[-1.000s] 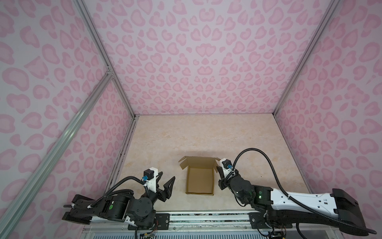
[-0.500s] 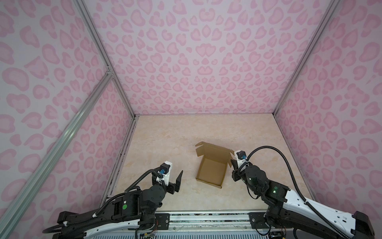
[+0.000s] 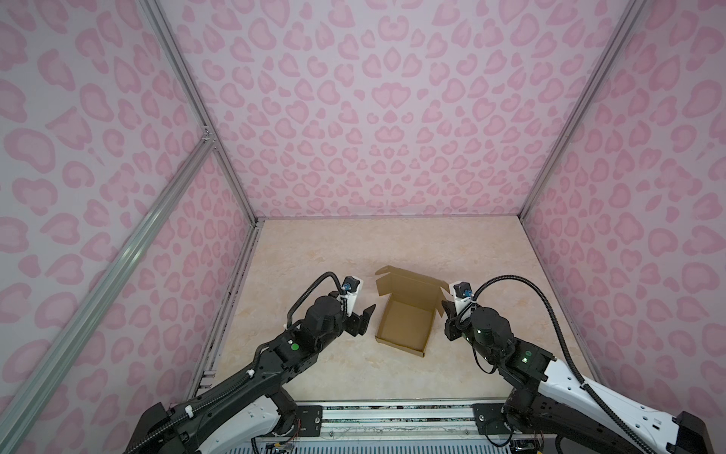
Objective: Assemble paper box
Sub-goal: Move the paper box to the center of the table, then fold the lid at the center of the table.
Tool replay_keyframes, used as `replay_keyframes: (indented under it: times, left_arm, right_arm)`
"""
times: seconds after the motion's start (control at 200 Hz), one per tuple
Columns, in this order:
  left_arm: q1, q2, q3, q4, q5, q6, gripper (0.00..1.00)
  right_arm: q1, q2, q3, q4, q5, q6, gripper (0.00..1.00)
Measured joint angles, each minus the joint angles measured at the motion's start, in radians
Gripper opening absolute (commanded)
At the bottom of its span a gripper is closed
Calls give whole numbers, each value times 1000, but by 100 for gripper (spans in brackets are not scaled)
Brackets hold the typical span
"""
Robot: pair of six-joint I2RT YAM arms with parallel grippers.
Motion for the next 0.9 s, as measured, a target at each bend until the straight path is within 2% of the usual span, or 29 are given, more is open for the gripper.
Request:
replay_keyframes:
  times: [0.12, 0.28, 0.395, 0.61, 0.9]
  left_arm:
    - [90, 54, 0, 111, 203, 21, 75]
    - [113, 166, 39, 169, 441, 63, 53]
    - [127, 241, 73, 185, 545, 92, 53]
    - [172, 290, 105, 198, 579, 118, 53]
    - [196, 293, 116, 183, 516, 182, 56]
  right_arm:
    - [-6, 4, 0, 0, -14, -3, 0]
    - [-11, 14, 0, 2, -29, -7, 0]
    - [-14, 17, 0, 1, -35, -14, 0]
    - [-19, 8, 0, 1, -52, -15, 0]
    - [-28, 27, 0, 14, -69, -20, 0]
